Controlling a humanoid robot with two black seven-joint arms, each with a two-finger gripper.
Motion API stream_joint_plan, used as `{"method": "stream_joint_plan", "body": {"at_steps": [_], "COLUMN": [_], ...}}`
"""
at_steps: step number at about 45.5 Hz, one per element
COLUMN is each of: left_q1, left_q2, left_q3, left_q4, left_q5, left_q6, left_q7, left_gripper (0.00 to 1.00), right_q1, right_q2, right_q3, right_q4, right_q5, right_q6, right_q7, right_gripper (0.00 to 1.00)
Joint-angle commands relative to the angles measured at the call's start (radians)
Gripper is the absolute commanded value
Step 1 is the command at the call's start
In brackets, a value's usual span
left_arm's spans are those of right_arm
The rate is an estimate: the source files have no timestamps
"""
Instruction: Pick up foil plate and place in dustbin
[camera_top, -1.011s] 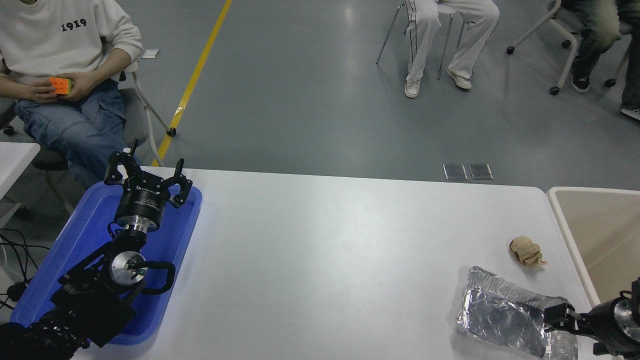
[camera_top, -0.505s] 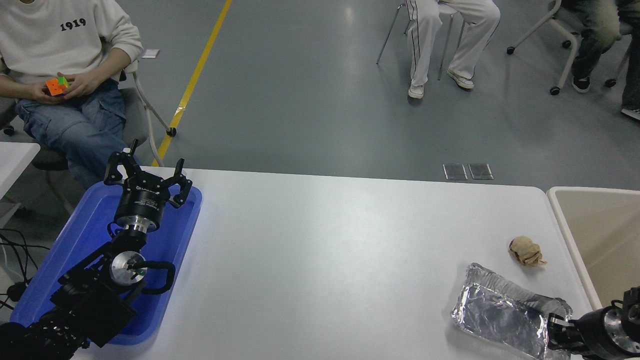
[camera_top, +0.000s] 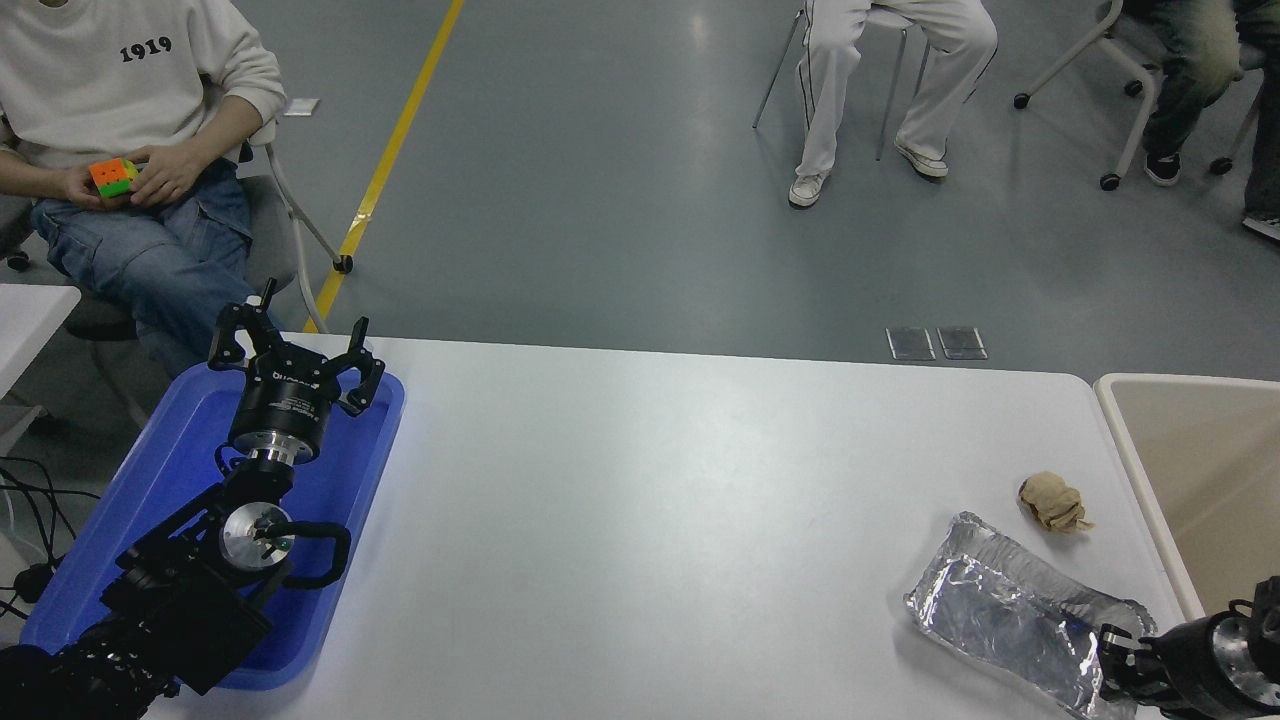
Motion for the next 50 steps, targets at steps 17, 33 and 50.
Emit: {"method": "stream_joint_plan", "body": {"at_steps": [17, 33, 50], "left_q1": [0.000, 0.000, 0.000], "left_q2": [0.001, 0.001, -0.001], "left_q3": [0.000, 0.000, 0.002], "left_q4": [0.000, 0.000, 0.000], "left_q5": [0.000, 0.000, 0.000], "left_q6": [0.000, 0.000, 0.000], "left_q7": [0.001, 0.001, 0.001], "left_gripper": [1.00, 1.00, 1.00], "right_q1": [0.455, 0.837, 1.167], "right_q2": [-0.086, -0.096, -0.093], "right_q3": [-0.285, -0.477, -0.558], "right_q4": [0.279, 0.410, 0.413], "right_q5": [-0.118, -0.118, -0.115], "right_q6": [0.139, 0.303, 0.518], "right_q7": [0.002, 0.005, 0.005], "right_gripper": [0.00, 0.00, 0.00]}}
